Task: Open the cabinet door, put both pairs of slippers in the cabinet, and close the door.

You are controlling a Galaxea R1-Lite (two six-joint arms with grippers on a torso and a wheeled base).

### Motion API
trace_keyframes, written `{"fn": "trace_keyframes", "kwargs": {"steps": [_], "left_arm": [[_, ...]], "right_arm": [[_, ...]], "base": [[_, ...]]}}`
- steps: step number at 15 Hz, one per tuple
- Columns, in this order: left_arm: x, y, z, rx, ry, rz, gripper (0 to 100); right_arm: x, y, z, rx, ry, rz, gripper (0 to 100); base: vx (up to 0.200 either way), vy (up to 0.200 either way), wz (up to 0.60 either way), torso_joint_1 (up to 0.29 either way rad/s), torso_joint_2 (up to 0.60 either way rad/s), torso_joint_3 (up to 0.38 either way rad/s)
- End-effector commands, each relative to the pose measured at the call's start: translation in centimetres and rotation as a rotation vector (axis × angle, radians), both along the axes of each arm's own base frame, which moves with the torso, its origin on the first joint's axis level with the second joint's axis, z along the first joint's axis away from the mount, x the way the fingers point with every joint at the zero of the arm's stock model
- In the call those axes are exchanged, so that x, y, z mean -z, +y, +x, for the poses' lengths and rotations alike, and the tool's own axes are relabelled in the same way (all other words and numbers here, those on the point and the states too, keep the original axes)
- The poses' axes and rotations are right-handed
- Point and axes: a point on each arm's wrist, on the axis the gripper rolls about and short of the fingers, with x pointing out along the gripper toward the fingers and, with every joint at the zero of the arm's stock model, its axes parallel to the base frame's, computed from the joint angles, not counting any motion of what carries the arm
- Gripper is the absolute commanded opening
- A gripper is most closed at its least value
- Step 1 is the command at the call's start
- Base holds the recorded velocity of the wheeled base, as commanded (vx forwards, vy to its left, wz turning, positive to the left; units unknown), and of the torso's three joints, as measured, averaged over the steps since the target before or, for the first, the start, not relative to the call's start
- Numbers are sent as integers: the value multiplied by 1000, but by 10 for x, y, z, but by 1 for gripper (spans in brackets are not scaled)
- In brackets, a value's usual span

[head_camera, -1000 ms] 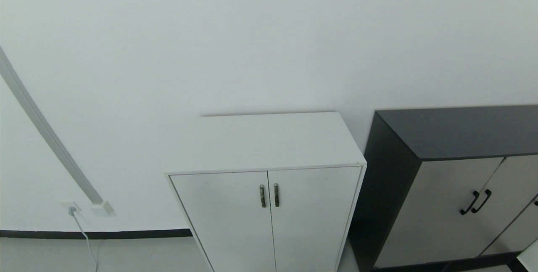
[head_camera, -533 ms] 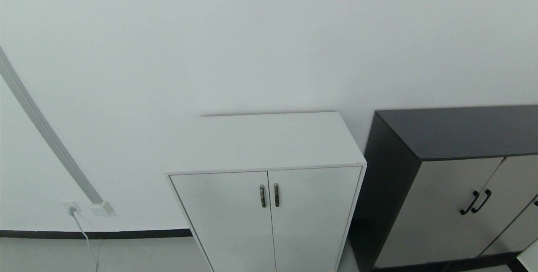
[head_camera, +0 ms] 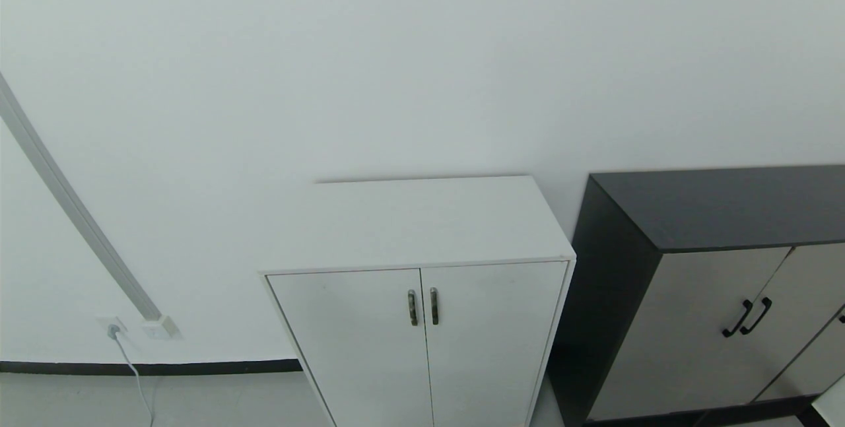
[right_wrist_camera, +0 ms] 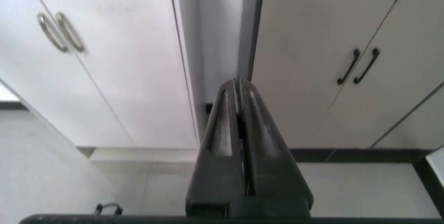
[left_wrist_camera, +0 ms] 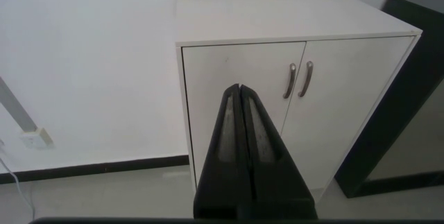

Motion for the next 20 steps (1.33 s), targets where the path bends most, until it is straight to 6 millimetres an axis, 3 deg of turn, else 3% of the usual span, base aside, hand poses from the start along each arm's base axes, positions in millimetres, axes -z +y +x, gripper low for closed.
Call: {"fn": "trace_keyframes", "kwargs": {"steps": [1, 15, 20], "left_arm": [[0, 0, 0, 0, 1, 0, 0], [0, 0, 0, 0, 1, 0, 0], [0, 0, 0, 0, -1, 0, 0]], "right_arm": [[1, 0, -5, 12, -60, 3, 0], [3, 0, -14, 95, -184, 7, 0], [2, -2, -14, 180, -197, 106, 0]], "base": [[0, 0, 0, 0, 0, 0], [0, 0, 0, 0, 0, 0], [0, 0, 0, 0, 0, 0]]}}
